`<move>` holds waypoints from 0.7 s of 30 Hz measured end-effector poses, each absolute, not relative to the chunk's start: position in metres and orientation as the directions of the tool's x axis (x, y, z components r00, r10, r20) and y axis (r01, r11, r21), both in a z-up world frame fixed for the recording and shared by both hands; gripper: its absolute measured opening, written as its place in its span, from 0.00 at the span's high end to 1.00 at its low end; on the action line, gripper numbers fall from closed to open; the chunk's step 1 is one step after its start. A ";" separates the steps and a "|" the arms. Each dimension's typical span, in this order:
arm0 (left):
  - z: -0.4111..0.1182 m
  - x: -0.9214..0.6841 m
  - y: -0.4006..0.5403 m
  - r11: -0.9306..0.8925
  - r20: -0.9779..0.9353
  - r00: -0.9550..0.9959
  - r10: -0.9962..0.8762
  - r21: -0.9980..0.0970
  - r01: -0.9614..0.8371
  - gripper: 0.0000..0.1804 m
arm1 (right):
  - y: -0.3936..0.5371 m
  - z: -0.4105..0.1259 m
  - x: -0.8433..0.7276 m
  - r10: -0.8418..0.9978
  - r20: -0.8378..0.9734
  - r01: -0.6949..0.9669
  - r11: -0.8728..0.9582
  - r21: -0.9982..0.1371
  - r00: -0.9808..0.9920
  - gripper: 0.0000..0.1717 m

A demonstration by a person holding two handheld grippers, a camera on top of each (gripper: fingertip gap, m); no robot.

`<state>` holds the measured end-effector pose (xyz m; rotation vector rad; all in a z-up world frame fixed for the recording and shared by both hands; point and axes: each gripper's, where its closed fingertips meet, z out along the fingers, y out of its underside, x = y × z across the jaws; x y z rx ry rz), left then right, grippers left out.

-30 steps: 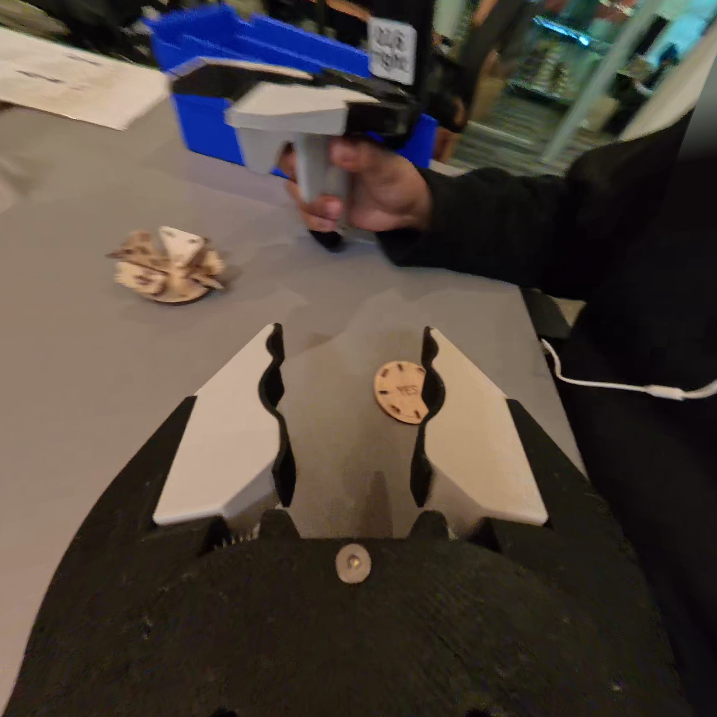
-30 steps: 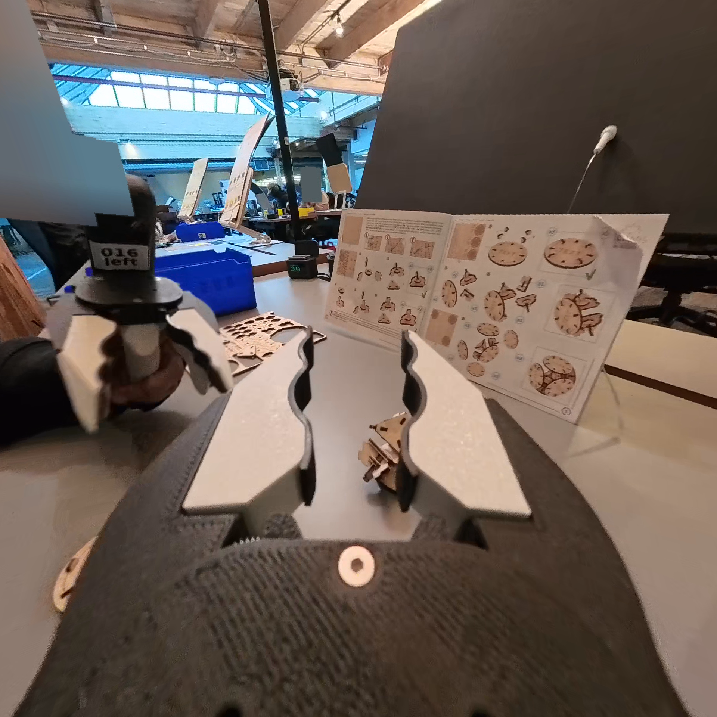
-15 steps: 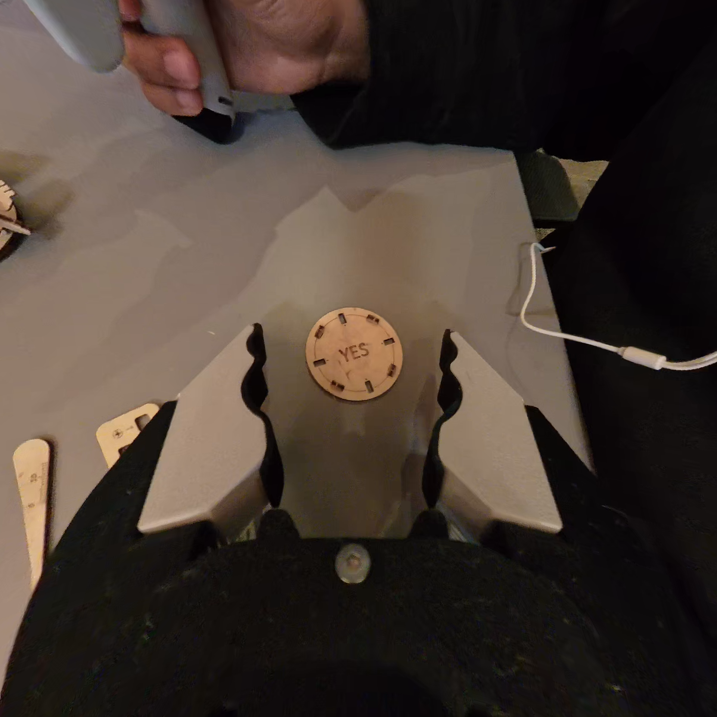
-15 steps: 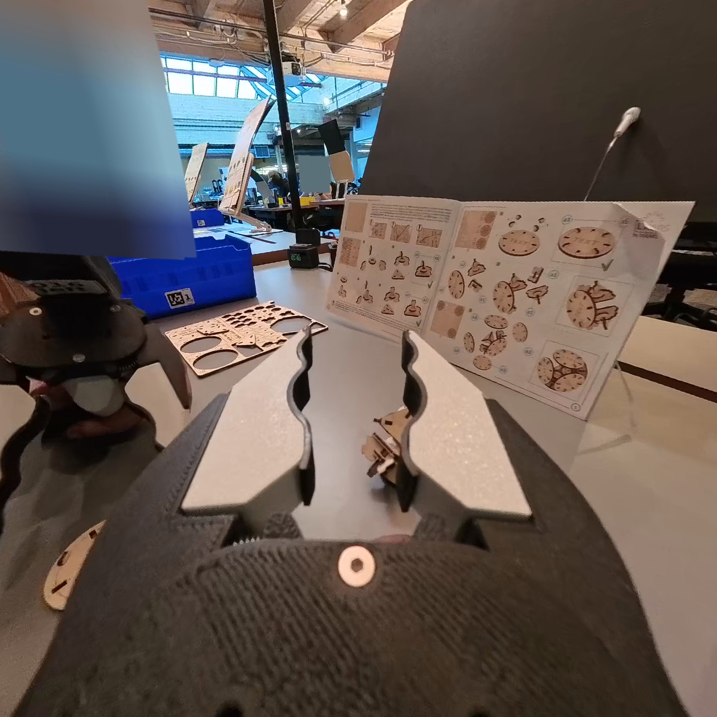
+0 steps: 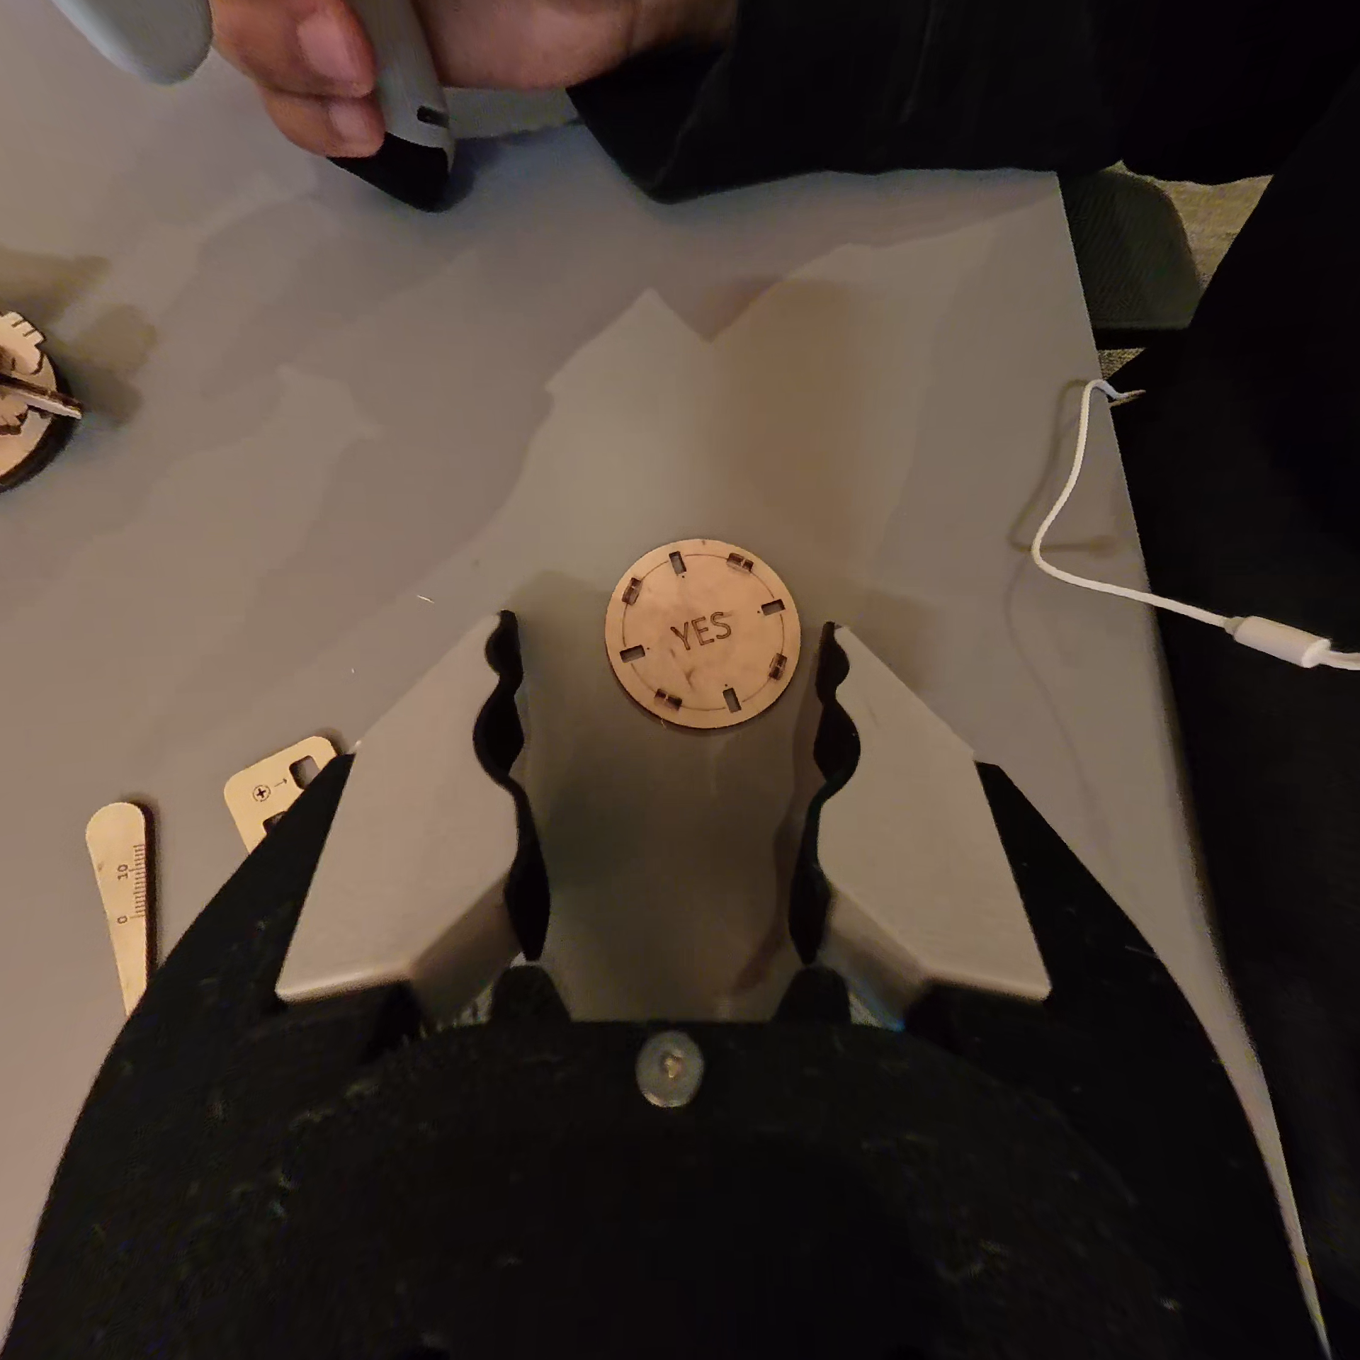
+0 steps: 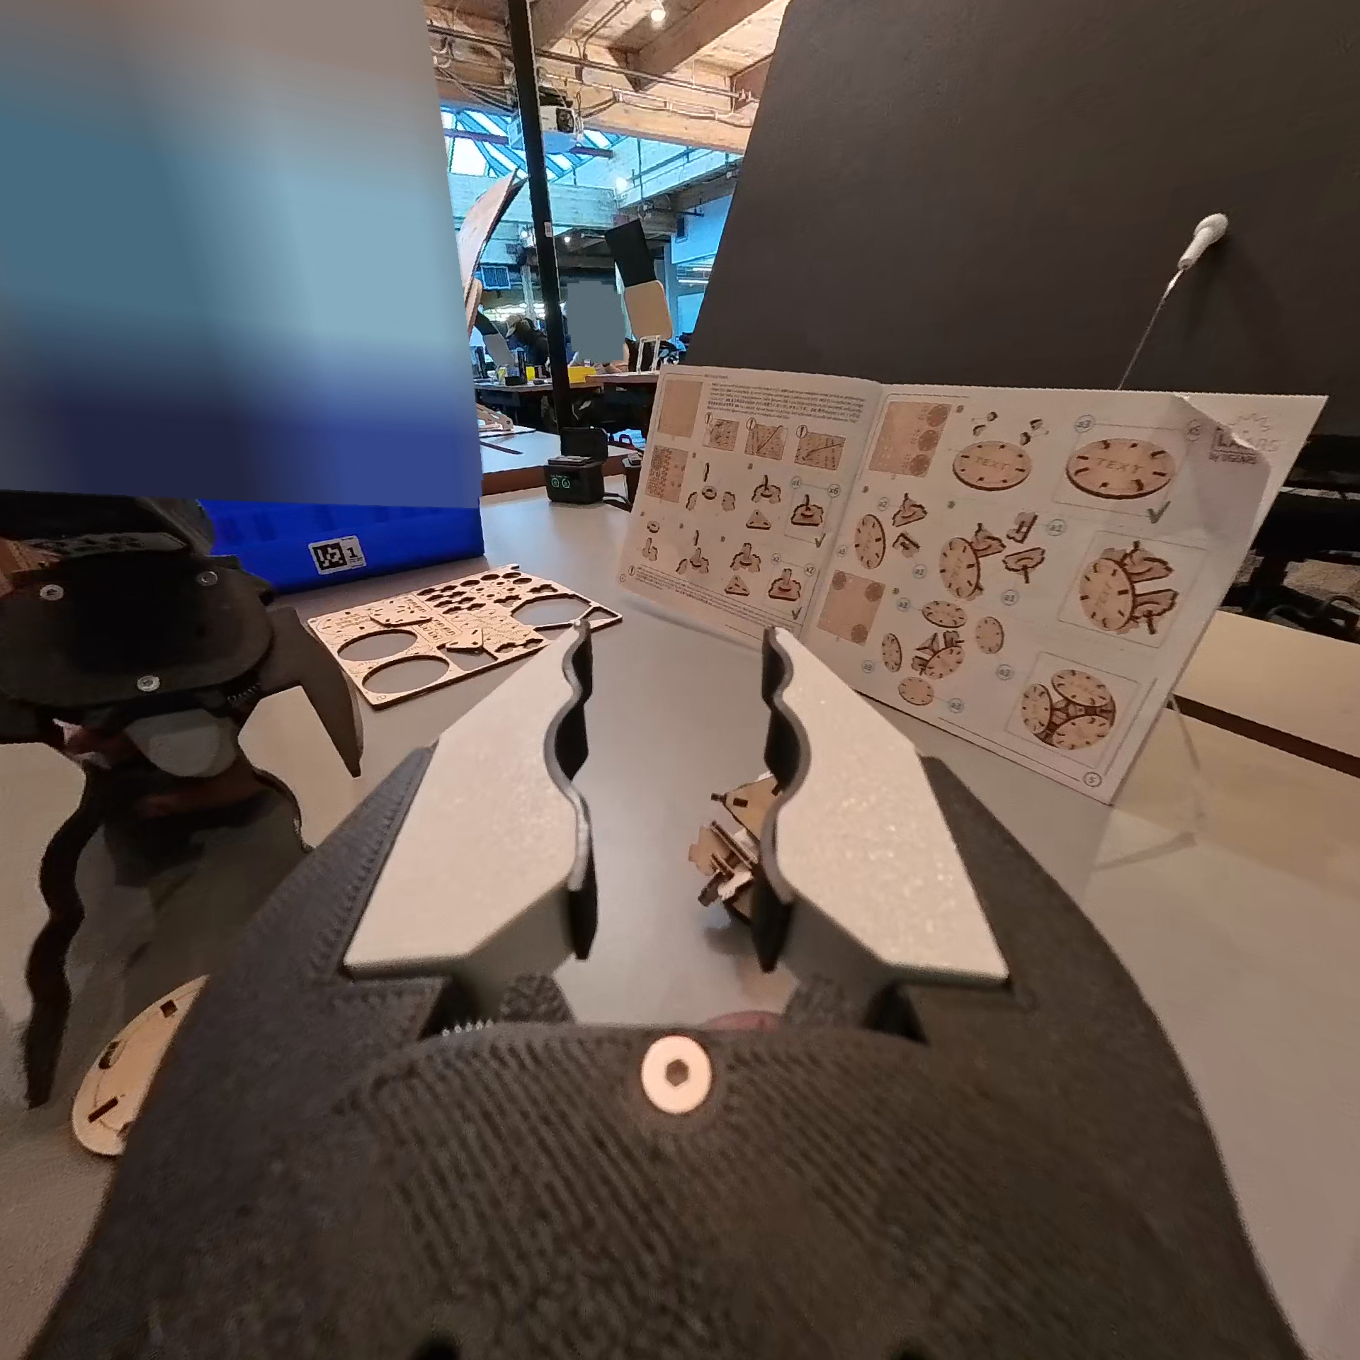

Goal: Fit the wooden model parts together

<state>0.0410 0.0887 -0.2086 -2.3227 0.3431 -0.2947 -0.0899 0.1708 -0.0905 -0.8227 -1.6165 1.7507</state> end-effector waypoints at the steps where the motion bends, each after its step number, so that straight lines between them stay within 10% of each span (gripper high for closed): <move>1: -0.209 0.041 0.089 -0.678 0.105 0.938 -0.331 -0.718 -0.159 0.57 | 0.170 -0.090 -0.090 0.782 -0.037 -0.026 -0.068 -0.997 -0.622 0.74; 21: -0.209 0.032 0.091 -0.683 0.104 0.950 -0.294 -0.718 -0.133 0.68 | 0.169 -0.091 -0.090 0.785 -0.034 -0.026 -0.064 -0.998 -0.619 0.74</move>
